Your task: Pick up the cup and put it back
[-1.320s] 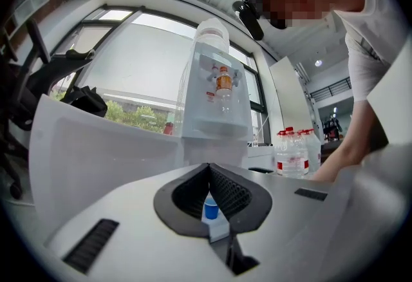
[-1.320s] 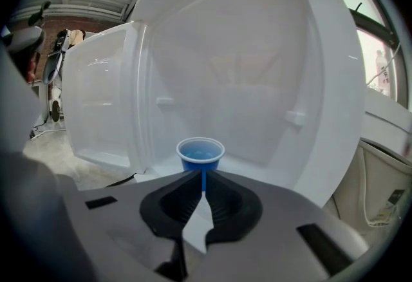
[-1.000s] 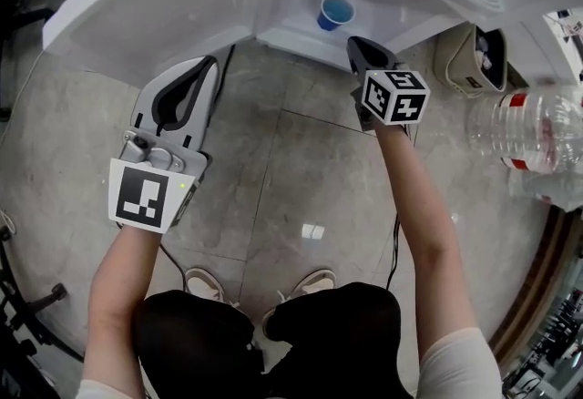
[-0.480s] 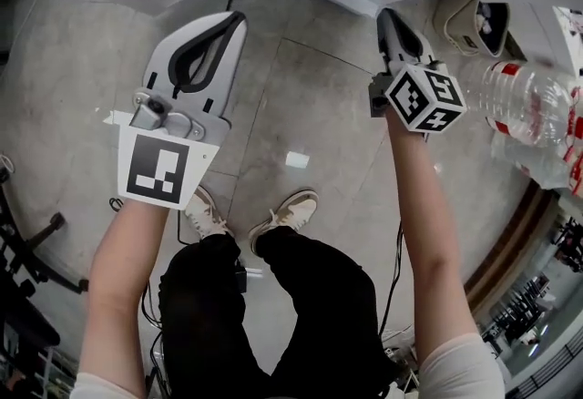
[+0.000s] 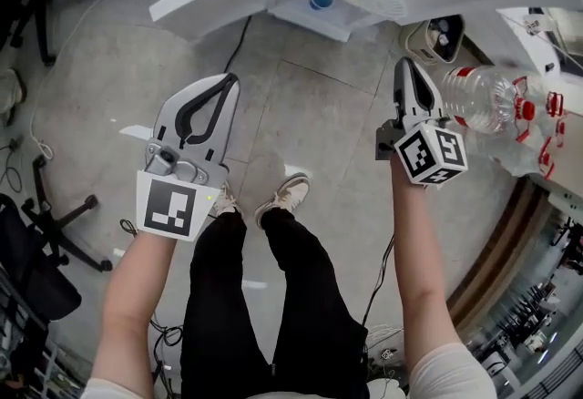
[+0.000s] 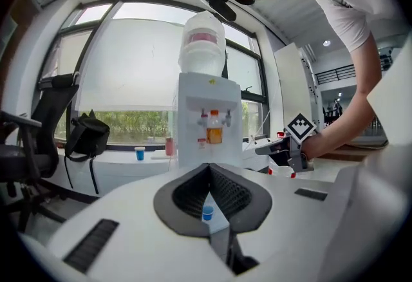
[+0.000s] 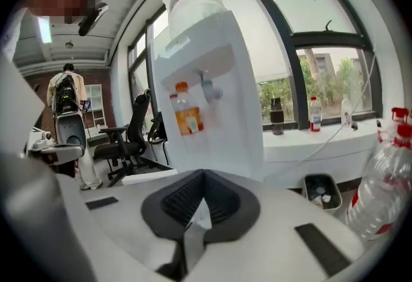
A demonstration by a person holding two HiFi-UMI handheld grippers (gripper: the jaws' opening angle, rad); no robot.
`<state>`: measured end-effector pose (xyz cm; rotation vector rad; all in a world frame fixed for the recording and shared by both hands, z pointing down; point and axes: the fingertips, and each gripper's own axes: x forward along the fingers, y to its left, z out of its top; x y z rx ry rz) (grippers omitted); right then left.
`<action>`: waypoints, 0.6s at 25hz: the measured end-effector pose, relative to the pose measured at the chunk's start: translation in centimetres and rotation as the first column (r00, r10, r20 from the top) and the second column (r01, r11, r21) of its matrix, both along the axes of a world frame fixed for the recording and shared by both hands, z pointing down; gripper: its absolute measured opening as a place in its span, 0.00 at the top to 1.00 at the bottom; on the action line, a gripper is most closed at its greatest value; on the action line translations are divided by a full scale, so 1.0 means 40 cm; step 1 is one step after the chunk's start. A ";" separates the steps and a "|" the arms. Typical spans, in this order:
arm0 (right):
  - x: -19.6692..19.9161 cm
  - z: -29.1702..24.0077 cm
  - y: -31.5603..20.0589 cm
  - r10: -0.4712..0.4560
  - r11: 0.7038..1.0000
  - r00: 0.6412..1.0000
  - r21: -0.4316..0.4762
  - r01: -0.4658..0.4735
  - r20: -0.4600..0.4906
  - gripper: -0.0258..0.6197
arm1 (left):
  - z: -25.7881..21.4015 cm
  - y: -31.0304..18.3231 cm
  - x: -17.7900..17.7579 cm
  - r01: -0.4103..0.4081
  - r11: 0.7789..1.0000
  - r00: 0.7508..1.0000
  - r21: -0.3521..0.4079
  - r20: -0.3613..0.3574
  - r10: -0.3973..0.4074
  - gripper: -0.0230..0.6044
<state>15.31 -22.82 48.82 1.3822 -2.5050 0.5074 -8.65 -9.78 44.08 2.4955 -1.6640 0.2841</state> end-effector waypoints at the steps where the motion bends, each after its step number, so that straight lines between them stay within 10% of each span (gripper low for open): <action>1: 0.002 -0.052 0.010 -0.003 1.000 1.000 0.011 0.003 -0.002 0.93 | -0.046 0.002 0.000 0.003 1.000 1.000 0.000 -0.003 -0.003 0.93; 15: 0.070 -0.505 0.151 0.064 0.998 0.998 -0.030 -0.063 0.010 0.93 | -0.532 0.033 0.047 0.005 1.000 0.999 0.027 -0.039 -0.004 0.93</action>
